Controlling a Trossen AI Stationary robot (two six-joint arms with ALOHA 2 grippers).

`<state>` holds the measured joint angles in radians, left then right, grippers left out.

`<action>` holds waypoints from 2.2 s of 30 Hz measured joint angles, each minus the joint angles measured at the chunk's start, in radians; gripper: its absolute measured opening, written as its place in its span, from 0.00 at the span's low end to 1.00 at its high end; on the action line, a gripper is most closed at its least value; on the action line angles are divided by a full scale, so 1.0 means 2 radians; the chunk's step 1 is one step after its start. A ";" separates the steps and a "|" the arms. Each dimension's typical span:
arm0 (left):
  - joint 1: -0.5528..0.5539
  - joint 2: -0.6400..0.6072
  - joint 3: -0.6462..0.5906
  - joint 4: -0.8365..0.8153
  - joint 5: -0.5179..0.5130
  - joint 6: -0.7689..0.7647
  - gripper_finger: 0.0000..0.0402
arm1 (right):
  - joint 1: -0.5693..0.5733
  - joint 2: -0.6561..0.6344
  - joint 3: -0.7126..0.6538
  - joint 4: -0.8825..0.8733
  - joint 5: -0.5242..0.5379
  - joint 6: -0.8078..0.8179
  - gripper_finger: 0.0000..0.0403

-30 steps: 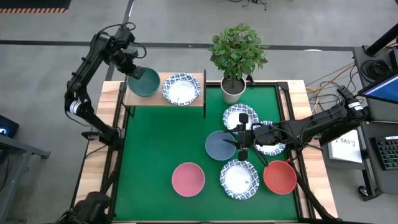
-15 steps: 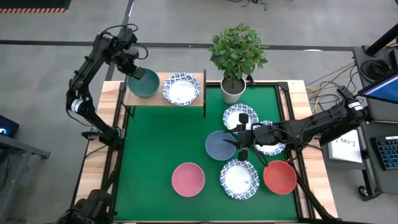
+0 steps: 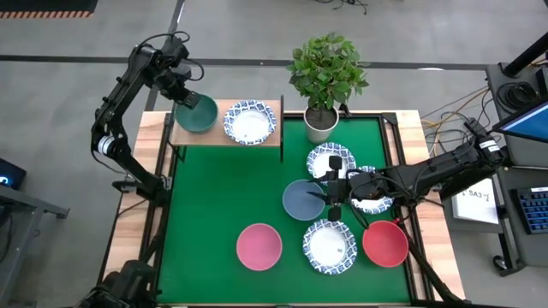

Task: Place and stack bowls onto a shelf
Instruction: Put the green bowl on the shelf, then stack the pink bowl on top of the green bowl on the shelf

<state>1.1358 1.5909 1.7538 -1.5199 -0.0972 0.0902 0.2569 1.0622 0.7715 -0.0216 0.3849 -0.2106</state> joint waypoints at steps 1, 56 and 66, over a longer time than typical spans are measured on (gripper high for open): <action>0.000 0.000 0.000 0.000 0.000 0.000 0.24 | 0.000 0.000 0.000 0.000 0.000 0.000 0.33; -0.801 0.011 -0.192 0.292 -0.023 -0.366 0.29 | 0.000 0.000 0.000 0.001 -0.013 -0.008 0.33; -0.801 0.053 -0.187 0.293 -0.042 -0.360 0.49 | 0.000 0.000 0.000 0.000 -0.015 -0.024 0.33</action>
<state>-0.4667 1.6975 1.3805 -0.9340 -0.1814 -0.6289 0.2573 1.0618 0.7715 -0.0216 0.3553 -0.2585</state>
